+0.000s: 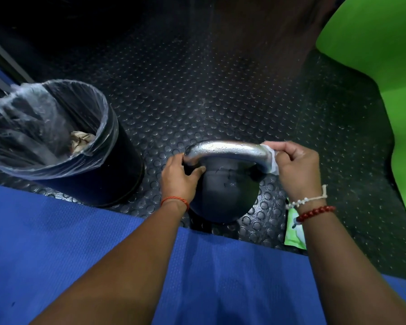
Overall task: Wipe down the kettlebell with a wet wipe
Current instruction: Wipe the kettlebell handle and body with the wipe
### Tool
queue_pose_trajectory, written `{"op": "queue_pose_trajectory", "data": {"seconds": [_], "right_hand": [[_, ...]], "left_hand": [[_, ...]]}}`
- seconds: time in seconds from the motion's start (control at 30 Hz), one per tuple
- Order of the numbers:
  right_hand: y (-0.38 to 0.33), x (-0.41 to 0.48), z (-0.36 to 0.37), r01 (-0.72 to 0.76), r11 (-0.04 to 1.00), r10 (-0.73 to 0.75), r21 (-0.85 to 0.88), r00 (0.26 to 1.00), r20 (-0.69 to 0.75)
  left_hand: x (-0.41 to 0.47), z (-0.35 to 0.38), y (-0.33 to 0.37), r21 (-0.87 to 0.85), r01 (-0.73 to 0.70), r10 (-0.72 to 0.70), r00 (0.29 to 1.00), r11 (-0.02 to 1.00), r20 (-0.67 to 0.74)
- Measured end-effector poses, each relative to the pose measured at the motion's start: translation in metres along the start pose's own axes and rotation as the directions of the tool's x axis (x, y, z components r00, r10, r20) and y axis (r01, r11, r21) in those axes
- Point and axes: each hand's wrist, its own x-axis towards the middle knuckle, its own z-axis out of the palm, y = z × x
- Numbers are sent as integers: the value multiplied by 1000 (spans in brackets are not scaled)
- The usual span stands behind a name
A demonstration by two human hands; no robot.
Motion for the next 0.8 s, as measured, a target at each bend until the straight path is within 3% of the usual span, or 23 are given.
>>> {"op": "queue_pose_trajectory", "data": {"seconds": [0.1,0.23,0.3,0.37,0.5,0.53,0.63,0.77,0.8], "right_hand": [[15,-7,10,-107,992,115,61,979,-168],[23,-28,29,-29,996,56,79,930,-362],[23,-32,32,-62,994,95,91,904,-417],[20,-32,34,-118,987,153,105,881,-448],[9,-38,39,127,991,-94,41,881,-463],[11,-36,38,99,993,-58,65,884,-464],[14,-30,37,-156,964,242,214,845,-476],[4,-45,48,14,979,100,204,838,-537],[3,-45,48,6,972,125,234,832,-541]], "left_hand": [[0,0,0,-2,0,0,1000,1000,10],[1,-1,0,10,2,-2,1000,1000,14],[0,-2,1,16,8,-8,1000,1000,15],[0,-2,1,22,6,-6,1000,1000,13],[1,-2,1,18,7,-8,1000,1000,24],[1,-2,2,17,12,-12,1000,1000,26],[0,-2,1,13,17,-18,1000,1000,24],[1,-2,1,10,11,-11,1000,1000,20],[2,-2,1,9,10,-10,1000,1000,21]]}}
